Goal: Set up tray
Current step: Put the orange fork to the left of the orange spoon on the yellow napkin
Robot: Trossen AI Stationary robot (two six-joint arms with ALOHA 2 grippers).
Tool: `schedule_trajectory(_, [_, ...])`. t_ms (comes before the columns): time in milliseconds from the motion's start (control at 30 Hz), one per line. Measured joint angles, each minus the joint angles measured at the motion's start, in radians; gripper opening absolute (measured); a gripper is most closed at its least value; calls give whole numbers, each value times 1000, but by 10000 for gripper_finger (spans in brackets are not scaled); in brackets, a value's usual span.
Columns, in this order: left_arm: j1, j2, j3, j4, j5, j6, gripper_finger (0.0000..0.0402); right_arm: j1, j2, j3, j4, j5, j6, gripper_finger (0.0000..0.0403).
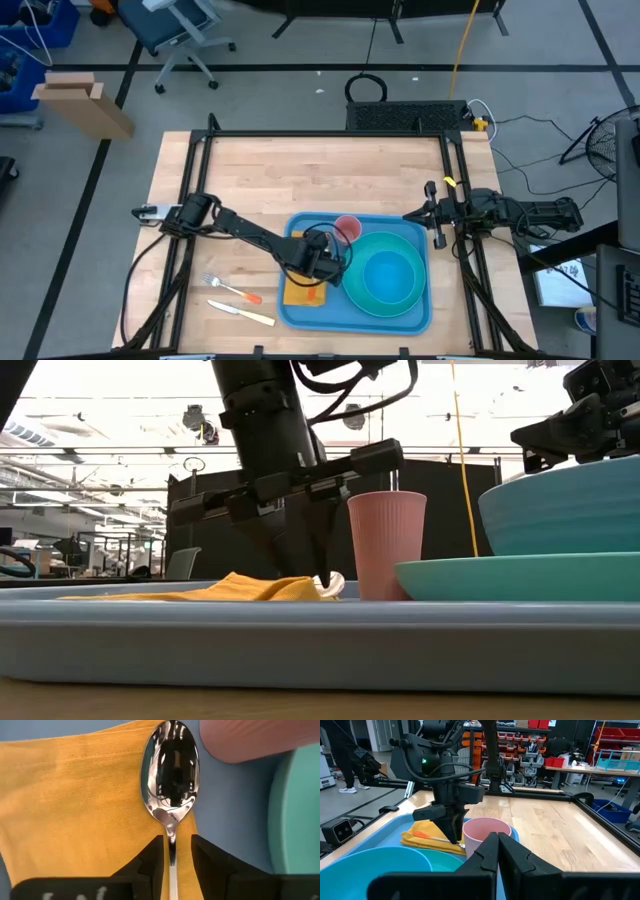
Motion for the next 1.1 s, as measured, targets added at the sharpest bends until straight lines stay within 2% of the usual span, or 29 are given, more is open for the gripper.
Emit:
schedule_trajectory(200, [-10,-54,0,-69,0,180,103,0,0,0,0,0,0,0])
schedule_trajectory(333, [-52,-138,1,-269,7,208,103,0,0,0,0,0,0,0])
schedule_trajectory(467, [-143,-223,1,-492,-5,98,103,0,0,0,0,0,2,0])
schedule_trajectory(633, [-289,-249,-2,-657,-23,-231,104,0,0,0,0,0,34,0])
schedule_trajectory(800, [-383,-249,-95,-557,40,-423,104,0,0,0,0,0,64,0])
schedule_trajectory(967, [-425,-249,-225,-283,81,-428,104,0,0,0,-1,0,86,0])
schedule_trajectory(1100, [-437,-247,-318,-134,-23,-363,104,0,0,0,-1,0,85,0])
